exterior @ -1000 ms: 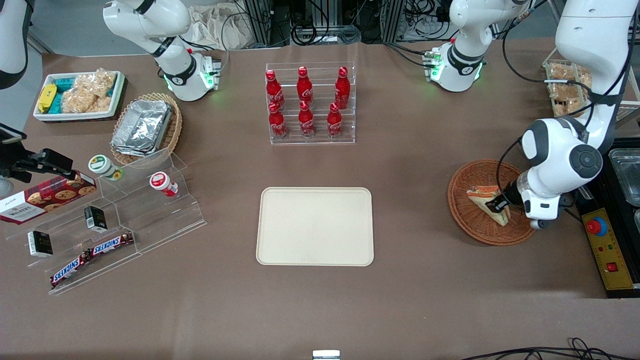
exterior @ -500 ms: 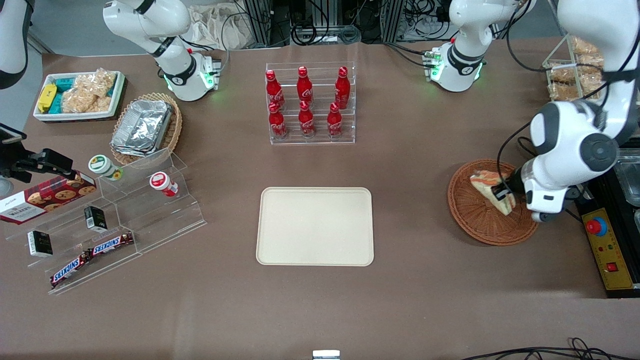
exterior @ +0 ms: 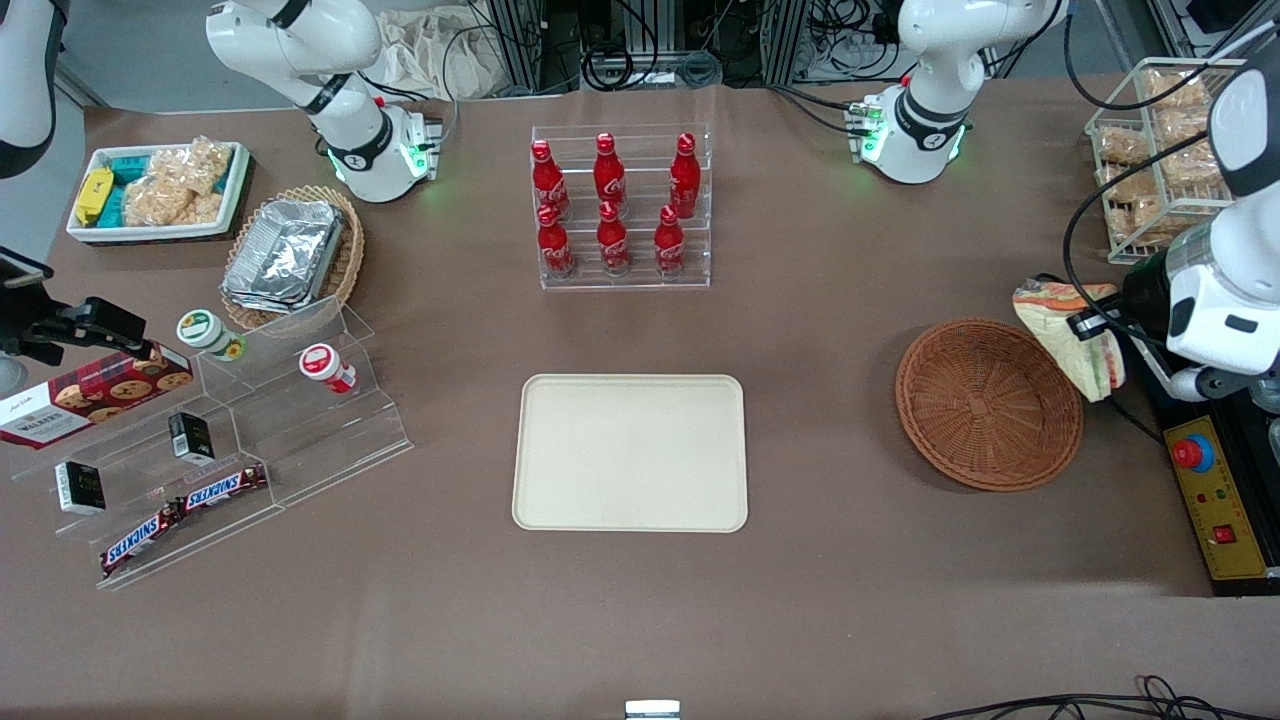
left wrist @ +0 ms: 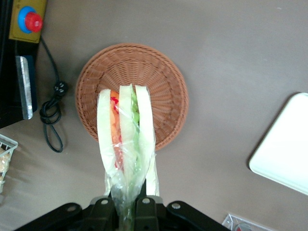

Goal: Place sandwich from basket to tray
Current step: 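Lift the sandwich and carry it over the cream tray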

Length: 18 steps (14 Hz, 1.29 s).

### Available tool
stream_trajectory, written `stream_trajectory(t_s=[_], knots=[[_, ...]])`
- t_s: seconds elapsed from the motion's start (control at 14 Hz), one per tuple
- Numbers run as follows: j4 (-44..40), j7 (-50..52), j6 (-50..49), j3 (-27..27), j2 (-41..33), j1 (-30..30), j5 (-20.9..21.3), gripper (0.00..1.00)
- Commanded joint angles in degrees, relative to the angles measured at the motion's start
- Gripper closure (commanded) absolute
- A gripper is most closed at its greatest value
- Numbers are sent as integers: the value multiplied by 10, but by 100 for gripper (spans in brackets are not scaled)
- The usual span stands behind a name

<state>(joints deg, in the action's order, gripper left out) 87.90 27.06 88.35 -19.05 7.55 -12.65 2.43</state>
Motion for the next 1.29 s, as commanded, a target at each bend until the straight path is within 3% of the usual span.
stream_trajectory(t_s=[0.0, 0.21, 0.43, 0.57, 0.79, 1.14, 1.21], knots=[[-26, -4, -5, -58, 49, 13, 5, 100], [-22, 3, 77, -95, 105, 80, 14, 100], [-19, 68, 194, -94, 186, 175, 82, 100], [-18, 93, 256, -93, 232, 215, 94, 100], [-18, 94, 342, -93, 301, 243, 135, 100], [-17, 95, 425, -92, 363, 248, 163, 100], [-17, 95, 430, -90, 367, 248, 165, 96]])
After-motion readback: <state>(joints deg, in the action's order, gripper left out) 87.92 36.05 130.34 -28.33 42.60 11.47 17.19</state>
